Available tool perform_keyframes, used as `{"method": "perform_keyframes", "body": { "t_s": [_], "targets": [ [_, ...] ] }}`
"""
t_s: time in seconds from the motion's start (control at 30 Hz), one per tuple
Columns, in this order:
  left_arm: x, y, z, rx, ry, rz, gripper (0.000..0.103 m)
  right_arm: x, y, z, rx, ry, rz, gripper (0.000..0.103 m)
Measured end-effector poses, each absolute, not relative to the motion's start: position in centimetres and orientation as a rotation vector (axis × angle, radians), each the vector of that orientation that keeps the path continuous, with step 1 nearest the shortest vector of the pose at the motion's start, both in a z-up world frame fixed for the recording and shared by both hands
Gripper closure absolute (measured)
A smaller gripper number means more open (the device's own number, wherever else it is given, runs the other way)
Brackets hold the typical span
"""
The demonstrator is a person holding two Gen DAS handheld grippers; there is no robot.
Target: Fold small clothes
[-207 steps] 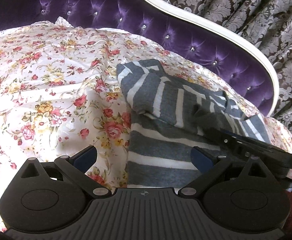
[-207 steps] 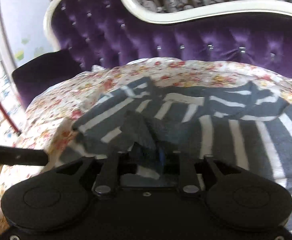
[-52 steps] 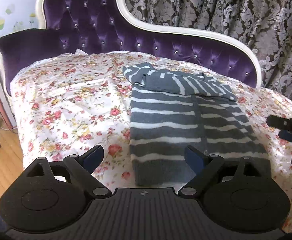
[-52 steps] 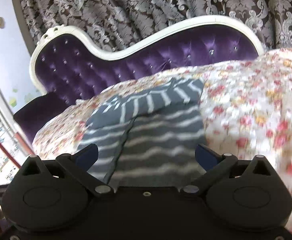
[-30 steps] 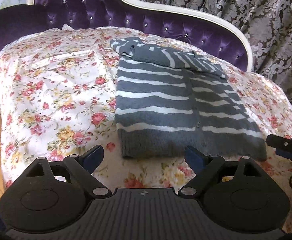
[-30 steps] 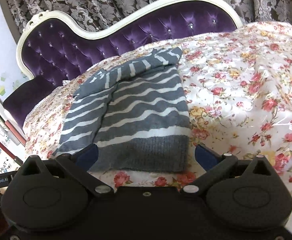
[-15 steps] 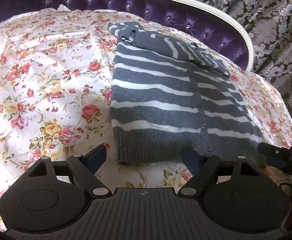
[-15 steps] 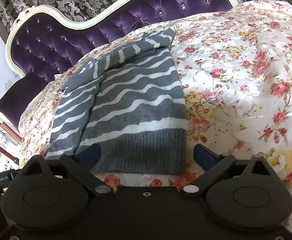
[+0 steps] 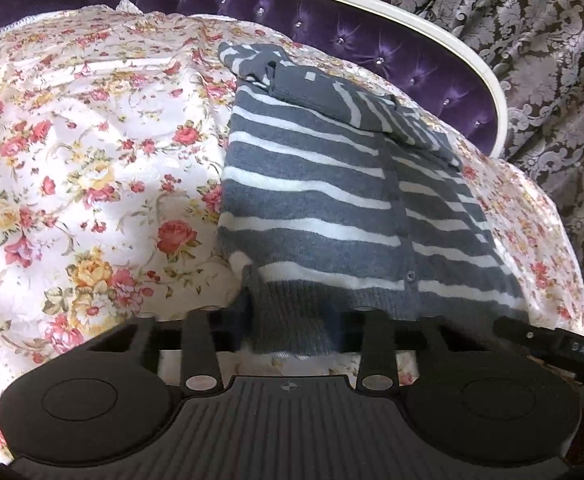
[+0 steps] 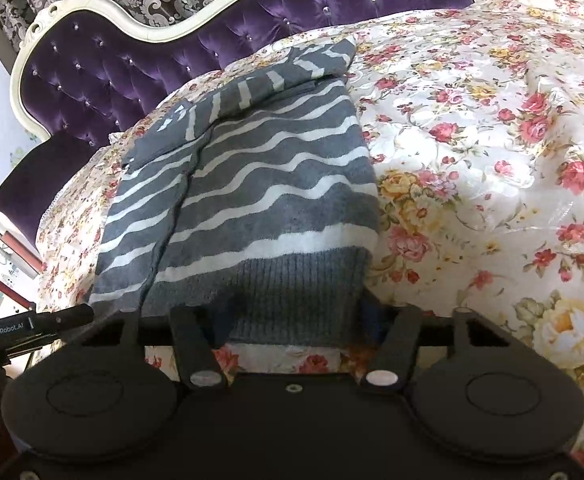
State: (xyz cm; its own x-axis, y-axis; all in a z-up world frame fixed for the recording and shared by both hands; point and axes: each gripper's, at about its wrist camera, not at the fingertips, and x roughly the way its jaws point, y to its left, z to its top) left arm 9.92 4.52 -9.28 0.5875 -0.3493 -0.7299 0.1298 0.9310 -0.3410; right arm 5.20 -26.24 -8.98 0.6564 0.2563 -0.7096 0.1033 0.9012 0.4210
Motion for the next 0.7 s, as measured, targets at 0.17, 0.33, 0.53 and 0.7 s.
{"method": "perform_keyframes", "body": {
  "t_s": [0.17,0.33,0.53,0.7],
  "targets": [
    [9.4,5.0,-9.2,-0.293,0.88,-0.283,0.098,4.9,-26.4,-8.7,0.475,0.842,0.095,0.075],
    [8.9,5.9,-8.1,-0.326,0.821,-0.282,0.098,4.0,-27.5,-8.0,0.549,0.791,0.11,0.081],
    [8.7,6.3,-7.6,-0.327,0.806,-0.283,0.098,4.2,-28.1,-8.2,0.605,0.827,0.11,0.072],
    [8.7,6.8,-8.2,-0.347,0.822,-0.268,0.098,3.7,-28.5,-8.5,0.63,0.836,0.088,0.072]
  ]
}}
